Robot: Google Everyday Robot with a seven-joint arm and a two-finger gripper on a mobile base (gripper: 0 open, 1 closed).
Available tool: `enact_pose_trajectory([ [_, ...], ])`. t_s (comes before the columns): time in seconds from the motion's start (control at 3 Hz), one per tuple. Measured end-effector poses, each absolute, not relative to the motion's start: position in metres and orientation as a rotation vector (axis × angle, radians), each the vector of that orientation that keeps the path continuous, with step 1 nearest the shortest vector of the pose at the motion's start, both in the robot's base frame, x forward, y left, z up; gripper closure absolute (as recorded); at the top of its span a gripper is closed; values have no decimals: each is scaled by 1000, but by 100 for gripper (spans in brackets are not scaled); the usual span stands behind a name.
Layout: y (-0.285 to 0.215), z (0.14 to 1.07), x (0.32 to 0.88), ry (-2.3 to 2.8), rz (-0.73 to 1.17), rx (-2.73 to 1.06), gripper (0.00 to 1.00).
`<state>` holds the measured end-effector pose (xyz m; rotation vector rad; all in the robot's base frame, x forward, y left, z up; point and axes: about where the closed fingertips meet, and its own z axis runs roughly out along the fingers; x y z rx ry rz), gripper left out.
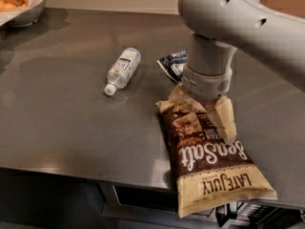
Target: Pick brown chip bag
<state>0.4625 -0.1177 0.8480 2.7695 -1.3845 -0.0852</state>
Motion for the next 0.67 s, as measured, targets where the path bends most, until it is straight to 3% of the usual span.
enact_pose_trajectory([
  [0.33,-116,844,463,-1360,-71,2754,13],
  [0.67,-115,852,465,-1372,-64,2758,37],
])
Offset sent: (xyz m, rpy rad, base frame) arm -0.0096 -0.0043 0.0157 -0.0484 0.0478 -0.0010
